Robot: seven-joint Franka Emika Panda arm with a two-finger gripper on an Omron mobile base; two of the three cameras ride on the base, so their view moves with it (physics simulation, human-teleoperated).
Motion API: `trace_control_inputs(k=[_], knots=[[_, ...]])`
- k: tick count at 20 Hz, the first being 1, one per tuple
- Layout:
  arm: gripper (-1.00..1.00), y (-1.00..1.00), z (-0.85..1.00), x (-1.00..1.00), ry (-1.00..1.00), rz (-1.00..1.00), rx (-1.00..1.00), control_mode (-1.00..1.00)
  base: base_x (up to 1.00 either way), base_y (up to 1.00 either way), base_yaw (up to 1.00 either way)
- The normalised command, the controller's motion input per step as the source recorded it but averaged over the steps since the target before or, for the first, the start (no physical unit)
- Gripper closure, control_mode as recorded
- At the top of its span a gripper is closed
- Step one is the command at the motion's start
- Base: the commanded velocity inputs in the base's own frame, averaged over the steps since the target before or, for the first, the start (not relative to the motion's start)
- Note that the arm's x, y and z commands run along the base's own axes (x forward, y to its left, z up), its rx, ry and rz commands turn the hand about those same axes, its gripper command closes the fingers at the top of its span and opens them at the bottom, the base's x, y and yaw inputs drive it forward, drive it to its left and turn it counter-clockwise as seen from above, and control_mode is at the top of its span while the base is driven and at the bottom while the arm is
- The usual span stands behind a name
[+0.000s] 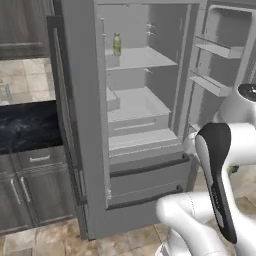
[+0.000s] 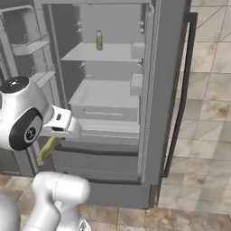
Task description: Retrieve the butter from the fridge and place it on a plate on the dining table. Then retrieve the butter knife by the fridge and place it near the plate.
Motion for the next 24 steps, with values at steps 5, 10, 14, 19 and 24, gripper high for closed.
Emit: trace_control_inputs(k=[5,10,14,19,24], knots=[[1.00,0.00,0.00,0.00,0.00,0.00,0.00,1.00,-0.10,0.54,-0.56],[1.00,0.00,0.00,0.00,0.00,0.00,0.00,1.00,-0.30,0.45,-0.73],[1.00,0.00,0.00,0.00,0.00,0.00,0.00,1.00,-0.51,0.42,-0.73],[1.00,0.00,0.00,0.00,0.00,0.00,0.00,1.00,-0.77,0.36,-0.68],[1.00,0.00,0.00,0.00,0.00,0.00,0.00,1.00,-0.70,0.07,-0.79]])
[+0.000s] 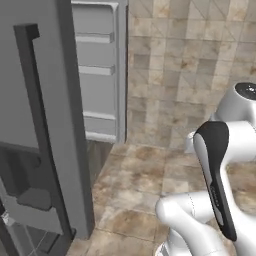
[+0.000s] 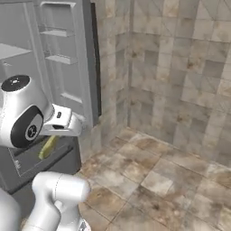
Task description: Retrieve the butter from the fridge and place it on a plate on the dining table. Then retrieve the butter knife by the fridge and place it near the plate.
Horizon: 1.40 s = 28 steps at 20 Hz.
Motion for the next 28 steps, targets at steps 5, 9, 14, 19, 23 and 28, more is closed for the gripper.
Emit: trace_control_inputs(k=[5,9,14,19,23,28], knots=[[1.00,0.00,0.00,0.00,0.00,0.00,0.00,1.00,-0.53,0.04,-0.83],[1.00,0.00,0.00,0.00,0.00,0.00,0.00,1.00,-0.69,0.02,-0.77],[1.00,0.00,0.00,0.00,0.00,0.00,0.00,1.00,-1.00,-0.49,-0.47],[1.00,0.00,0.00,0.00,0.00,0.00,0.00,1.00,-1.00,-0.59,-0.43],[1.00,0.00,0.00,0.00,0.00,0.00,0.00,1.00,-1.00,-0.45,-0.51],[1.00,0.00,0.00,0.00,0.00,0.00,0.00,1.00,-0.47,-0.39,-0.71]])
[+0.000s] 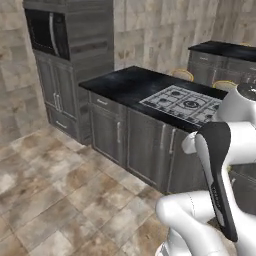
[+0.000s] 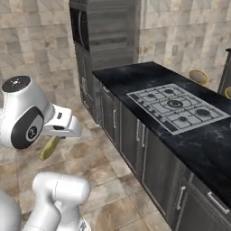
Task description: Retrieve the butter from the fridge and place it on a plate on the dining table. Then retrieve the butter knife by the fridge and place it near the plate.
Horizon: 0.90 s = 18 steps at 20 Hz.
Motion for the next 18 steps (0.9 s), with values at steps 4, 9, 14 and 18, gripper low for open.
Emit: trace_control_inputs(k=[4,9,14,18], knots=[[1.00,0.00,0.00,0.00,0.00,0.00,0.00,1.00,-0.05,-0.18,-0.88],[1.00,0.00,0.00,0.00,0.00,0.00,0.00,1.00,-0.10,-0.10,-0.89],[1.00,0.00,0.00,0.00,0.00,0.00,0.00,1.00,-0.13,-0.63,-0.72],[1.00,0.00,0.00,0.00,0.00,0.00,0.00,1.00,-0.13,-1.00,-0.38]])
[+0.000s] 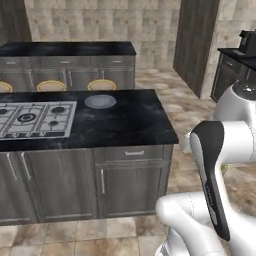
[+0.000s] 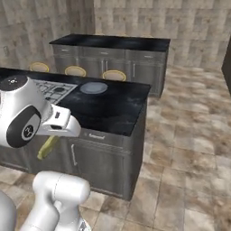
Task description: Retrieve the butter from the fridge and place it on a plate on the dining table. Then retrieve the butter knife by the fridge and place it near the plate.
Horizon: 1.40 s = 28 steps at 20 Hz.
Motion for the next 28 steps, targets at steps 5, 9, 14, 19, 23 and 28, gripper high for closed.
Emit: trace_control_inputs(k=[5,9,14,19,23,28], knots=[[1.00,0.00,0.00,0.00,0.00,0.00,0.00,1.00,0.07,-1.00,0.02],[1.00,0.00,0.00,0.00,0.00,0.00,0.00,1.00,0.36,-1.00,0.20],[1.00,0.00,0.00,0.00,0.00,0.00,0.00,1.00,0.83,-1.00,0.00],[1.00,0.00,0.00,0.00,0.00,0.00,0.00,1.00,1.00,-0.97,-0.06],[1.00,0.00,0.00,0.00,0.00,0.00,0.00,1.00,1.00,-0.32,0.00],[1.00,0.00,0.00,0.00,0.00,0.00,0.00,1.00,1.00,-0.05,0.00]])
